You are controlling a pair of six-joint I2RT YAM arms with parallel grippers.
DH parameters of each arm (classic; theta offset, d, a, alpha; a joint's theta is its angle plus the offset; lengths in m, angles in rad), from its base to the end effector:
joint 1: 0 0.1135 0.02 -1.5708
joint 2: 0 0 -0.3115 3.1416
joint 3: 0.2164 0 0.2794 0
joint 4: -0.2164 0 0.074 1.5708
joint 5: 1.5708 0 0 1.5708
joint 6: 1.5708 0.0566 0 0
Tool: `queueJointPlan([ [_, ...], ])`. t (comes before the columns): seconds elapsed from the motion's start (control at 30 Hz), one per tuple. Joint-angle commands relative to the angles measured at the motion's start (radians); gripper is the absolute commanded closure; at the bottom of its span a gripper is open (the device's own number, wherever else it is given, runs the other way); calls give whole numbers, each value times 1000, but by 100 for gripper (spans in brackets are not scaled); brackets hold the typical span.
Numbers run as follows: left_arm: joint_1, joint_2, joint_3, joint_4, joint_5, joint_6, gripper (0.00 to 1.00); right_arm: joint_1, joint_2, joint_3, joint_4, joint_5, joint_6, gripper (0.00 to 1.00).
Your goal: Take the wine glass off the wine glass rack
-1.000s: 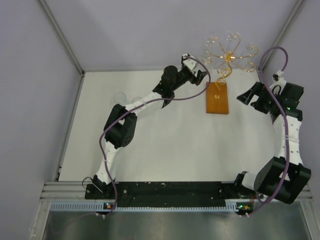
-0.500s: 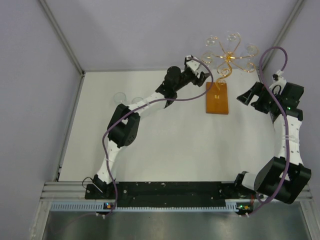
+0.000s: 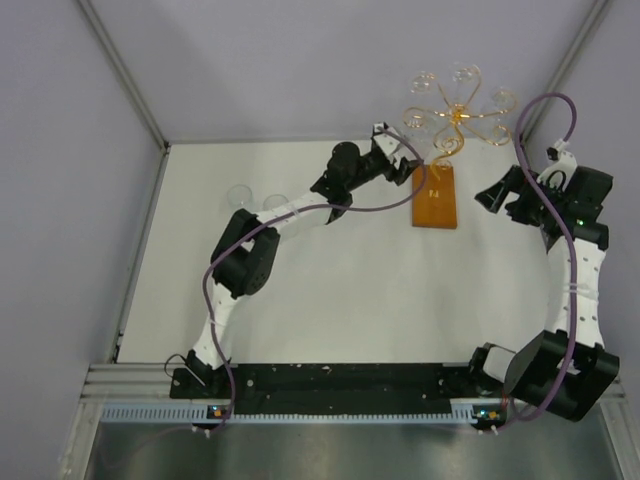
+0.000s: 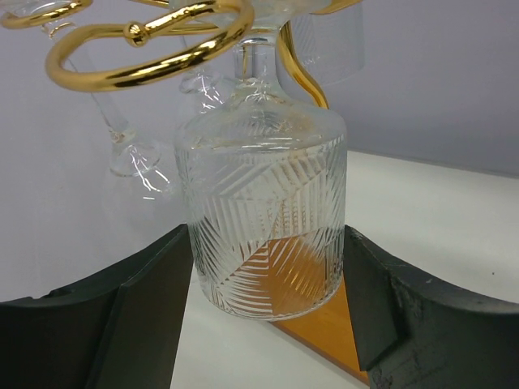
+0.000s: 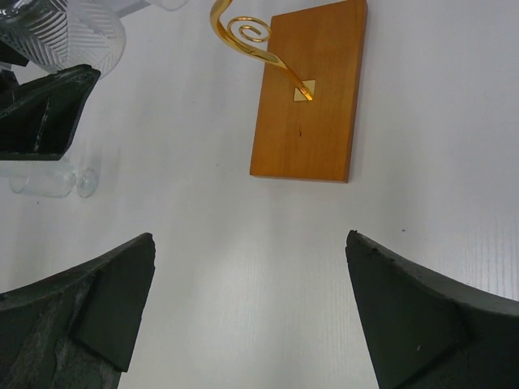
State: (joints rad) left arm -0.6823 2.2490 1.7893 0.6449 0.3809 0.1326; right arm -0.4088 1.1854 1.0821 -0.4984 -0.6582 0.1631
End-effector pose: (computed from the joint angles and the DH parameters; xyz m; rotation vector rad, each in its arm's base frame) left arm 0.4609 -0.4016 0.3121 0.8534 1.1566 -0.7176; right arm 0.2692 -0.0789 0.3665 0.2247 2.0705 0.5625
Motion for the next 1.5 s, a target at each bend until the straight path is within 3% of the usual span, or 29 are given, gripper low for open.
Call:
queueJointPlan([
  [0.0,1,-184,-126,122,-7,-13,100,-2,-78,45,0,-6,-51,1],
  [0.27,15,-384,-428,128,36,-13,100,-4,-109,1,46,-31,-53,1],
  [0.57,12,-502,-605,-20,90,-28,100,-4,-136,-68,138,-66,32,1],
  [0.9,12,-623,-636,-407,165,65,100,-4,-176,-148,205,-142,62,1],
  [1.1,21,-671,-648,-638,242,214,100,-4,-170,-206,310,-139,122,1],
  [1.13,23,-678,-627,-736,266,266,97,-4,-174,-206,310,-142,116,1],
  [1.27,44,-689,-509,-1194,339,539,49,-4,-187,-209,298,-149,82,1],
  [1.37,52,-706,-475,-1433,202,639,20,-4,-194,-218,288,-162,82,1],
  [1.4,64,-739,-487,-1471,169,641,2,-4,-198,-223,287,-164,81,1],
  [1.47,76,-801,-530,-1519,36,618,2,-4,-214,-232,276,-156,69,1],
])
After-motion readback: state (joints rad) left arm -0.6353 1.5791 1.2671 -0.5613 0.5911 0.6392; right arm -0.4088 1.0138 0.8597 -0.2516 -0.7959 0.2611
